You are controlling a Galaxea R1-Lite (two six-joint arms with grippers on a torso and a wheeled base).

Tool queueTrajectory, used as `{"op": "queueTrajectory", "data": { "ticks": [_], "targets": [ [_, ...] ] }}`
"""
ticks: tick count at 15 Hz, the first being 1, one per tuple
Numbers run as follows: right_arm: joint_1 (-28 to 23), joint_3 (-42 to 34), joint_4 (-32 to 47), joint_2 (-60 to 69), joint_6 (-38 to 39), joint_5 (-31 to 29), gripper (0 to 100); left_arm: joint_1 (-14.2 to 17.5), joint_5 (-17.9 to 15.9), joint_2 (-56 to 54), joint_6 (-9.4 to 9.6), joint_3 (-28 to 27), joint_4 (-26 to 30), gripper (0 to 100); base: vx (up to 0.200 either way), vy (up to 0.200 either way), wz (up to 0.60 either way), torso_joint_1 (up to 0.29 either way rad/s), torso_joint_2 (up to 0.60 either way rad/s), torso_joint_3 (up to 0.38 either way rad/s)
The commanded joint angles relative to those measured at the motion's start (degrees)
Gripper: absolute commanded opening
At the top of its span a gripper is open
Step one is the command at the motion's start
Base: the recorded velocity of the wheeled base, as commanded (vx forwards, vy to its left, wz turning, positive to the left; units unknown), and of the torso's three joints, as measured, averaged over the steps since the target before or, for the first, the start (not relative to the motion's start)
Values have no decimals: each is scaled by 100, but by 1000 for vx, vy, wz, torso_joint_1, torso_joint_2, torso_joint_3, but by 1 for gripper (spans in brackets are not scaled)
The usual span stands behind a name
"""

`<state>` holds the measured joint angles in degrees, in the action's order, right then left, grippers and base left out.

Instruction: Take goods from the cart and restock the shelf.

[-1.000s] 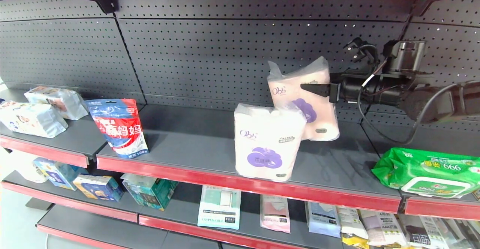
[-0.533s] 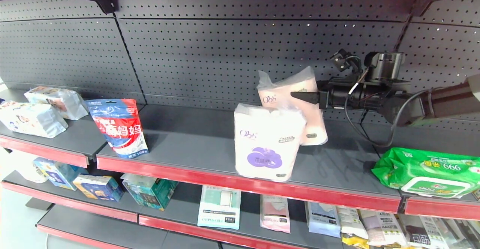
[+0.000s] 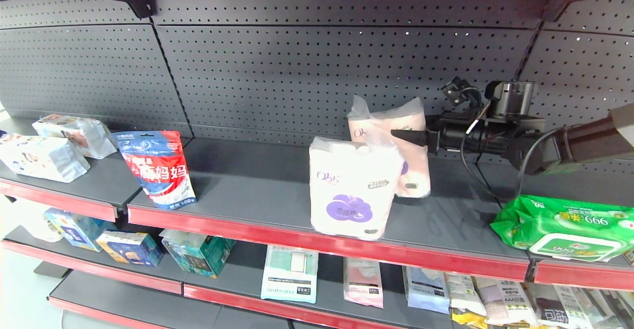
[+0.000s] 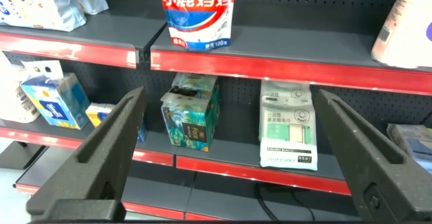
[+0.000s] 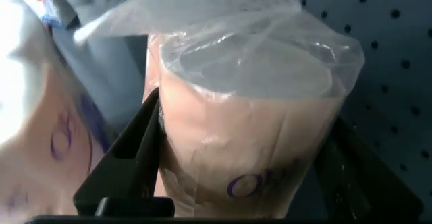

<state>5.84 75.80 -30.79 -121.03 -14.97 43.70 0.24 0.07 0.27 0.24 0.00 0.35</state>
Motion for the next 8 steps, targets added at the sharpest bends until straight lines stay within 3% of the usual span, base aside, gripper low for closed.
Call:
{"op": "queueTrajectory", "data": {
  "ticks": [1, 5, 8],
  "targets": [
    [-136, -197, 30, 35, -182, 200, 0, 2, 1, 0, 2, 0, 0, 100, 0, 0, 0, 0, 0, 0],
    [-215, -241, 30, 27, -419, 376, 0, 2, 1, -9, 2, 0, 0, 100, 0, 0, 0, 0, 0, 0],
    [-382, -312, 30, 9, -815, 1035, 0, 2, 1, -9, 2, 0, 0, 100, 0, 0, 0, 0, 0, 0]
  ]
}}
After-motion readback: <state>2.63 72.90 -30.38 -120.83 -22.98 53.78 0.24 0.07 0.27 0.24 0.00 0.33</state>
